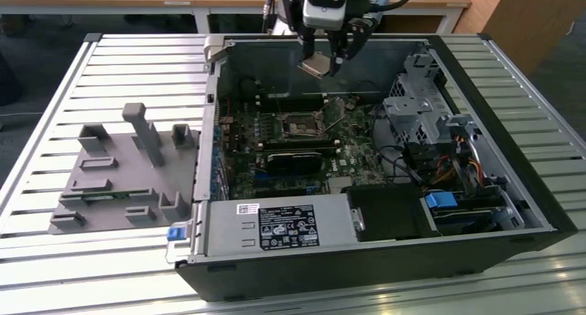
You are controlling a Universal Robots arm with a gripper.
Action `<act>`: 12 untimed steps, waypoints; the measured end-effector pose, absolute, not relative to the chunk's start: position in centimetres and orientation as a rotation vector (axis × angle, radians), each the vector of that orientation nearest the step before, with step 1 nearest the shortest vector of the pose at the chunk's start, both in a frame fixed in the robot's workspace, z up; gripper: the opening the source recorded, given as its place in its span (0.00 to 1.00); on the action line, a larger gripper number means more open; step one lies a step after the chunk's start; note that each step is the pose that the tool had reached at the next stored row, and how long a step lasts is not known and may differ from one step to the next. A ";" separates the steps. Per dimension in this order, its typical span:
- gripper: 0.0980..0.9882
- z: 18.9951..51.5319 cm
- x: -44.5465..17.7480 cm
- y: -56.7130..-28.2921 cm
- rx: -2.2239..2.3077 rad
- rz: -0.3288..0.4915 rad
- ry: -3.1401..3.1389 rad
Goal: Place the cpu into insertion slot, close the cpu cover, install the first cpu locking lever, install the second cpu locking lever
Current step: 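Place the cpu into insertion slot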
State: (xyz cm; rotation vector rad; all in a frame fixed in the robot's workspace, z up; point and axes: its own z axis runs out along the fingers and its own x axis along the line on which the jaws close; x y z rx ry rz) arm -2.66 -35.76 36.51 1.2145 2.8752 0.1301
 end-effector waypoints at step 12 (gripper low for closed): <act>0.50 36.4 -2.7 -35.8 1.415 0.127 2.775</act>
